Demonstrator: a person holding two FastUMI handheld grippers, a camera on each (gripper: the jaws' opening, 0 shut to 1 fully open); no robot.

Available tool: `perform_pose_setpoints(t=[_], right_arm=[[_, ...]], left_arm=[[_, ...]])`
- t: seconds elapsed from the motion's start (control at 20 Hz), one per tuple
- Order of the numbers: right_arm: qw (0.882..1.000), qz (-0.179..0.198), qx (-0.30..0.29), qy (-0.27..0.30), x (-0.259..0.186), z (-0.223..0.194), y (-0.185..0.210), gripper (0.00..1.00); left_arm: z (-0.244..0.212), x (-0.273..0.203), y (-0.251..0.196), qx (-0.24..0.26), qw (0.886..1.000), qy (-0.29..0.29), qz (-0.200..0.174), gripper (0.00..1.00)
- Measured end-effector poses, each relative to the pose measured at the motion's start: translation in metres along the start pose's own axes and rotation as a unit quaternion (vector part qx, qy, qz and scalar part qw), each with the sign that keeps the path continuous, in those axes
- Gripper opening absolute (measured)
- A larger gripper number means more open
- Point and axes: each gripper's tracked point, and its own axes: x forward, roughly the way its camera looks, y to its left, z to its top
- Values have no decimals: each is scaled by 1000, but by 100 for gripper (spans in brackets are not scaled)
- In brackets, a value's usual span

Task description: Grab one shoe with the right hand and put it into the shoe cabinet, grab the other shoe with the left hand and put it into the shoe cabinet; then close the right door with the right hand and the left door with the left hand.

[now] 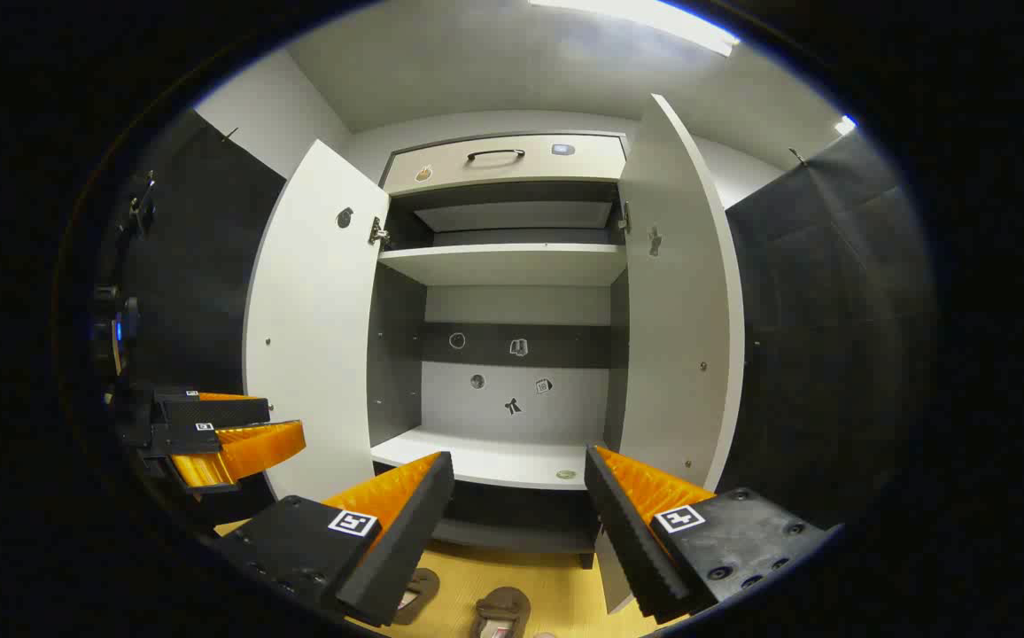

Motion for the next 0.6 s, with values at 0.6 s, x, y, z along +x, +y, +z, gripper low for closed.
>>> perform_pose_setpoints(t=[0.6], right_arm=[[1000,5,5,6,4,-2,1,98]], left_arm=[[-2,3,2,-3,1000,0,4,95]])
